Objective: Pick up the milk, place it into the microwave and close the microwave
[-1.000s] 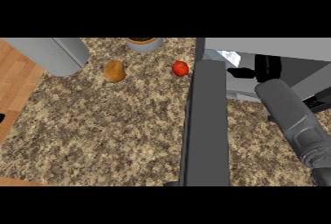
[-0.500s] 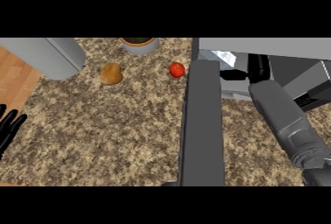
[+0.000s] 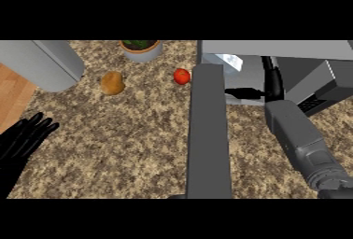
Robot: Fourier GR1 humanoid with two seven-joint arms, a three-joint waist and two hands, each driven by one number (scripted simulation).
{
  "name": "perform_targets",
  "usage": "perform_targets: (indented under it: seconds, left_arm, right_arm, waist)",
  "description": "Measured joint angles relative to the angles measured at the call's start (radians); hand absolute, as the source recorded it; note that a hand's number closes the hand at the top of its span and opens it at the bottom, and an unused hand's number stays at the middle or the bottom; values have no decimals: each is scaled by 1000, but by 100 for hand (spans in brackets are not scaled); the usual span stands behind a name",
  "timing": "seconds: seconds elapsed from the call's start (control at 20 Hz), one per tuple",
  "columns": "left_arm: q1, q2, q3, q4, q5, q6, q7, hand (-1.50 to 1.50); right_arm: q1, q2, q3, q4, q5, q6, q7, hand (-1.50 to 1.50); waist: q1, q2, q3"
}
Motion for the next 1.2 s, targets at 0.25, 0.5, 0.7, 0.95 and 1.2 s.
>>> perform_targets:
  seconds: [0.25,0.5,0.7,0.95,1.2]
  left_arm:
    - [-7,-30,-60,-11,-16,7,25,150]
    - [17,-48,-136,-42,-30,30,54,150]
    - [27,-62,-207,-43,-62,67,63,150]
    - [16,-61,-264,-54,-68,89,103,150]
    - [-13,-67,-350,-22,-161,113,70,150]
  right_arm:
    - [57,25,-33,2,-46,139,-45,-150]
    - [129,46,-45,-17,-77,263,-84,-150]
    - [208,81,-31,-62,-89,302,-111,-150]
    - [330,115,13,-172,-92,321,-113,-150]
    - [483,112,46,-317,-108,367,-94,-150]
  waist:
    - [-20,-11,-1]
    - [-39,-22,-2]
    - [-55,-29,-3]
    - [-70,-35,-5]
    - [-87,-40,-6]
